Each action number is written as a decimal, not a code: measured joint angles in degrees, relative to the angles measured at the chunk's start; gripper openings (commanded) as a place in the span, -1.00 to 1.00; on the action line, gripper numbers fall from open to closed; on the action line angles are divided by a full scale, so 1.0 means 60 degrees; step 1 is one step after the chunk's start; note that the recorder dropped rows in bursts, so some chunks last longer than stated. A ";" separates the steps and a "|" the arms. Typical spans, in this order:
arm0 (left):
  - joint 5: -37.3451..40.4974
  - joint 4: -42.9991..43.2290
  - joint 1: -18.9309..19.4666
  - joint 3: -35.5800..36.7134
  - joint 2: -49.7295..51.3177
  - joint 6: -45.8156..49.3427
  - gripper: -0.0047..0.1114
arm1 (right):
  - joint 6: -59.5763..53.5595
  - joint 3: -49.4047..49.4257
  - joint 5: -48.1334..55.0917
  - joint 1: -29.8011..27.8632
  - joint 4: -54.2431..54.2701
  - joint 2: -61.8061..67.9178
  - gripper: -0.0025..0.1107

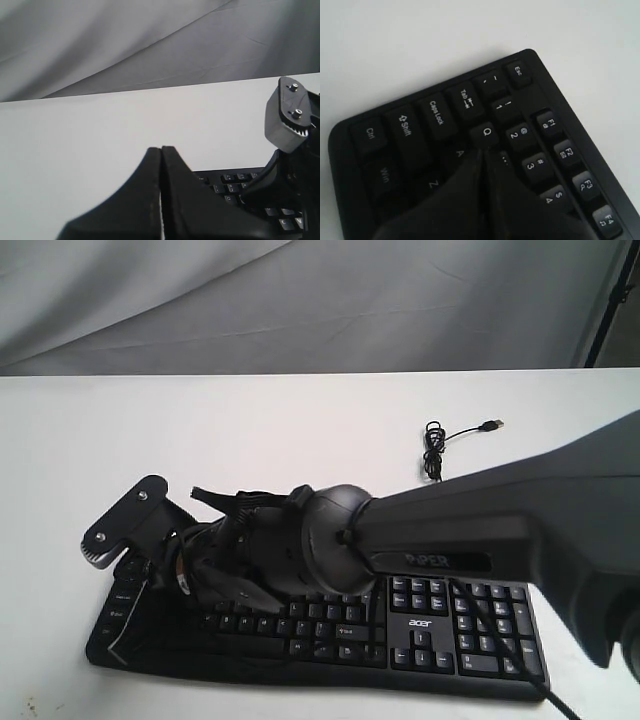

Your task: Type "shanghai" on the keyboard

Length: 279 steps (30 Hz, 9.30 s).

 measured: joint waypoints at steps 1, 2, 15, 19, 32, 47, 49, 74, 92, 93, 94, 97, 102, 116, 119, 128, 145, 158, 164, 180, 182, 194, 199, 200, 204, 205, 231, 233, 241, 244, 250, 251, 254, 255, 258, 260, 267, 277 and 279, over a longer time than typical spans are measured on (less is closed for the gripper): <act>0.0000 0.0000 0.0000 0.0000 0.0000 0.0000 -0.92 | 0.0000 0.0000 0.0000 0.0000 0.0000 0.0026 -0.96; 0.0000 0.0000 0.0000 0.0000 0.0000 0.0000 -0.92 | 0.0000 0.0000 0.0000 0.0000 0.0000 0.0031 -0.96; 0.0000 0.0000 0.0000 0.0000 0.0000 0.0000 -0.92 | 0.0000 -0.0059 -0.0151 0.0000 0.0000 0.0243 -0.96; 0.0000 0.0000 0.0000 0.0000 0.0000 0.0000 -0.92 | 0.0000 -0.0059 0.0227 0.0000 -0.0112 -0.0081 -0.96; 0.0000 0.0000 0.0000 0.0000 0.0000 0.0000 -0.92 | 0.0326 0.2226 -0.0523 -0.0085 -0.0376 -0.2193 -0.96; 0.0000 0.0000 0.0000 0.0000 0.0000 0.0000 -0.92 | 0.0452 0.3014 -0.0969 -0.0809 -0.0069 -0.2003 -0.96; 0.0000 0.0000 0.0000 0.0000 0.0000 0.0000 -0.92 | 0.0452 0.3014 -0.0969 -0.0809 -0.0069 -0.2003 -0.96; 0.0000 0.0000 0.0000 0.0000 0.0000 0.0000 -0.92 | 0.0431 0.3014 -0.1357 -0.0772 -0.0069 -0.1395 -0.96; 0.0000 0.0000 0.0000 0.0000 0.0000 0.0000 -0.92 | 0.0393 0.2928 -0.0809 -0.0735 -0.0069 -0.1899 -0.96; 0.0000 0.0000 0.0000 0.0000 0.0000 0.0000 -0.92 | 0.0393 0.2817 -0.0716 -0.0686 -0.0050 -0.1899 -0.96; 0.0000 0.0000 0.0000 0.0000 0.0000 0.0000 -0.92 | 0.0393 0.2637 -0.0598 -0.0631 -0.0050 -0.1899 -0.96; 0.0000 0.0000 0.0000 0.0000 0.0000 0.0000 -0.92 | 0.0313 0.1979 -0.0427 -0.0337 -0.0086 -0.1899 -0.96; 0.0000 0.0000 0.0000 0.0000 0.0000 0.0000 -0.92 | 0.0173 0.0614 0.0034 0.0192 -0.0351 -0.1479 -0.96; 0.0000 0.0000 0.0000 0.0000 0.0000 0.0000 -0.92 | -0.0001 -0.0985 0.0690 0.0284 -0.0400 0.0361 -0.96; 0.0000 0.0000 0.0000 0.0000 0.0000 0.0000 -0.92 | -0.0001 -0.0985 0.0690 0.0284 -0.0400 0.0361 -0.96; 0.0000 0.0000 0.0000 0.0000 0.0000 0.0000 -0.92 | -0.0001 -0.0985 0.0690 0.0284 -0.0400 0.0361 -0.96; 0.0000 0.0000 0.0000 0.0000 0.0000 0.0000 -0.92 | -0.0001 -0.1005 0.0711 0.0284 -0.0362 0.0622 -0.96; 0.0000 0.0000 0.0000 0.0000 0.0000 0.0000 -0.92 | -0.0007 -0.0798 0.1083 0.0284 -0.0501 -0.0193 -0.96; 0.0000 0.0000 0.0000 0.0000 0.0000 0.0000 -0.92 | 0.0542 0.1290 0.0464 0.0181 -0.0587 -0.2169 -0.96; 0.0000 0.0000 0.0000 0.0000 0.0000 0.0000 -0.92 | 0.1141 0.3983 -0.1555 -0.0572 -0.0571 -0.2323 -0.96; 0.0000 0.0000 0.0000 0.0000 0.0000 0.0000 -0.92 | 0.1141 0.3987 -0.1594 -0.0572 -0.0571 -0.2323 -0.96; 0.0000 0.0000 0.0000 0.0000 0.0000 0.0000 -0.92 | 0.0986 0.3987 -0.1668 -0.0572 -0.0571 -0.2323 -0.96; 0.0000 0.0000 0.0000 0.0000 0.0000 0.0000 -0.92 | 0.0968 0.3987 -0.1811 -0.0607 -0.0571 -0.2118 -0.96; 0.0000 0.0000 0.0000 0.0000 0.0000 0.0000 -0.92 | 0.0968 0.3987 -0.1835 -0.0626 -0.0571 -0.2026 -0.96; 0.0000 0.0000 0.0000 0.0000 0.0000 0.0000 -0.92 | 0.0918 0.3987 -0.1942 -0.0668 -0.0571 -0.1985 -0.96; 0.0000 0.0000 0.0000 0.0000 0.0000 0.0000 -0.92 | 0.0894 0.3987 -0.1958 -0.0668 -0.0571 -0.1985 -0.96; 0.0000 0.0000 0.0000 0.0000 0.0000 0.0000 -0.92 | 0.0577 0.2456 -0.0506 -0.0403 -0.0571 -0.1791 -0.96; 0.0000 0.0000 0.0000 0.0000 0.0000 0.0000 -0.92 | 0.0577 0.2456 -0.0522 -0.0403 -0.0571 -0.1748 -0.96; 0.0000 0.0000 0.0000 0.0000 0.0000 0.0000 -0.92 | 0.0577 0.2441 -0.0632 -0.0403 -0.0571 -0.1523 -0.96; 0.0000 0.0000 0.0000 0.0000 0.0000 0.0000 -0.92 | 0.0577 0.2441 -0.0709 -0.0403 -0.0571 -0.1430 -0.96; 0.0000 0.0000 0.0000 0.0000 0.0000 0.0000 -0.92 | 0.0556 0.2441 -0.0753 -0.0403 -0.0571 -0.1430 -0.96; 0.0000 0.0000 0.0000 0.0000 0.0000 0.0000 -0.92 | 0.0556 0.2441 -0.0753 -0.0403 -0.0571 -0.1430 -0.96; 0.0000 0.0000 0.0000 0.0000 0.0000 0.0000 -0.92 | 0.0556 0.2441 -0.0773 -0.0403 -0.0571 -0.1392 -0.96; 0.0000 0.0000 0.0000 0.0000 0.0000 0.0000 -0.92 | 0.0556 0.2441 -0.0830 -0.0422 -0.0571 -0.1365 -0.96; 0.0000 0.0000 0.0000 0.0000 0.0000 0.0000 -0.92 | 0.0531 0.2441 -0.0899 -0.0518 -0.0571 -0.1192 -0.96; 0.0000 0.0000 0.0000 0.0000 0.0000 0.0000 -0.92 | 0.0531 0.2441 -0.0934 -0.0528 -0.0571 -0.1192 -0.96; 0.0000 0.0000 0.0000 0.0000 0.0000 0.0000 -0.92 | 0.0486 0.2441 -0.0954 -0.0559 -0.0571 -0.1244 -0.96; 0.0000 0.0000 0.0000 0.0000 0.0000 0.0000 -0.92 | 0.0457 0.3309 -0.1668 -0.0829 -0.0571 -0.2024 -0.96; 0.0000 0.0000 0.0000 0.0000 0.0000 0.0000 -0.92 | 0.0457 0.3309 -0.1668 -0.0847 -0.0571 -0.1911 -0.96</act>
